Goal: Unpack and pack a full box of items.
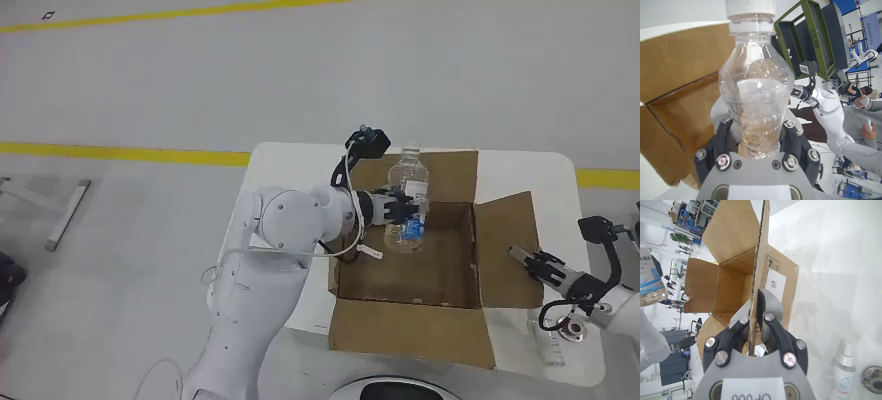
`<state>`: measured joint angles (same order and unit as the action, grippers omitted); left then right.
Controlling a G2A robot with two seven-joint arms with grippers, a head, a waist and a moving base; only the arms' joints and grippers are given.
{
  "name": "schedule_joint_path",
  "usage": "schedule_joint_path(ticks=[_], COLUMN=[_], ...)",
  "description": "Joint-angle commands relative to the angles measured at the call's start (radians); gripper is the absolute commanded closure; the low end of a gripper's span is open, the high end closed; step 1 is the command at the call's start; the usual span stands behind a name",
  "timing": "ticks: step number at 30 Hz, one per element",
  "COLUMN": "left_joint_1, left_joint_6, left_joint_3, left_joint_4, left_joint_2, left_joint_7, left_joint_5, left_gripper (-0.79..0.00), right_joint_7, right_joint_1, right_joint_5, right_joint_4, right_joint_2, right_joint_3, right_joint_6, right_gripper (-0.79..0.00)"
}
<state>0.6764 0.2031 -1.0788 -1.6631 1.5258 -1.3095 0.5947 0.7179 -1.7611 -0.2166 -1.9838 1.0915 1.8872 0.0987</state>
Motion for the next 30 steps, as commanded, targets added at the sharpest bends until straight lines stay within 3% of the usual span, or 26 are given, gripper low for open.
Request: schedule_joint_path(ticks=[1,7,23,30], left_joint_1=[0.002,0.009,0.027,0.024], left_joint_6=[0.010,0.009,0.007,0.102], left_joint_3=[0.009,0.041,0.045,0.134], left_joint_4=[0.030,0.125,0.136,0.237], left_joint_2=[-0.002,-0.010,-0.010,-0.002], left_joint_7=[0.002,-0.033,-0.011,-0.010], left_joint_5=[0.012,0.054,0.055,0.103], left_gripper=[0.000,0.000,0.000,0.000], right_joint_7=[-0.003,-0.008,0.008,0.016], right_joint_1=[-0.003,-0.012,-0.020,-0.031], right_joint_5=[0.007,0.024,0.068,0.102], right_joint_4=[-0.001,-0.007,-0.010,-0.039], right_joint_2=[0.000,-0.001,-0.005,-0.007], right_joint_3=[0.002,0.009,0.009,0.023], right_joint_6=[-0.007,-0.016,0.002,0.005], right_gripper=[0.000,0.000,0.000,0.000])
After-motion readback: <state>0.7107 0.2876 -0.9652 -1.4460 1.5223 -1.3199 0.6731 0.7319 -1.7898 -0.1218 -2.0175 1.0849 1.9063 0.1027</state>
